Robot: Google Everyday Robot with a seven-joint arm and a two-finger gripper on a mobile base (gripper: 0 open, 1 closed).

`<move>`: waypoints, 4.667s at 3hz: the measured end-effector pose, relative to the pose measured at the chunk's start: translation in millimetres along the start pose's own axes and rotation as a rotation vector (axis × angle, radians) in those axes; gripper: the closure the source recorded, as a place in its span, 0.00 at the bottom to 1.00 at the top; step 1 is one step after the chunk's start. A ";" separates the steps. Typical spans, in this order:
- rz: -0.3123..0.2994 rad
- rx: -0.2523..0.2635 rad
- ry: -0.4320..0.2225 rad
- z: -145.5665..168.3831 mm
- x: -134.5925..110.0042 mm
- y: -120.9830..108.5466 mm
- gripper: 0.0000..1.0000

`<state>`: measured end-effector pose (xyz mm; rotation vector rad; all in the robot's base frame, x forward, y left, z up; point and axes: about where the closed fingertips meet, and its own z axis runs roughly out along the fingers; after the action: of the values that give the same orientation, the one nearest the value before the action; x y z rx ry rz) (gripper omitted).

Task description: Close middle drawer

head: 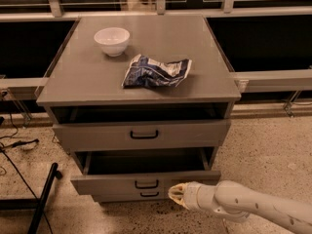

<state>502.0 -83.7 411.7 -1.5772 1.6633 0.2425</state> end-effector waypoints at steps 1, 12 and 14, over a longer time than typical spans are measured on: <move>-0.013 0.024 0.013 5.0 4.1 -13.5 1.00; 0.002 0.082 0.029 23.7 4.1 -50.7 1.00; 0.002 0.118 0.031 46.0 12.6 -70.2 1.00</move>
Offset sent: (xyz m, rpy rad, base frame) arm 0.0511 -0.0098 -0.0022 -0.0441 -0.0692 -0.0366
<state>585.9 -77.9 400.2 -1.4980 1.6720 0.1194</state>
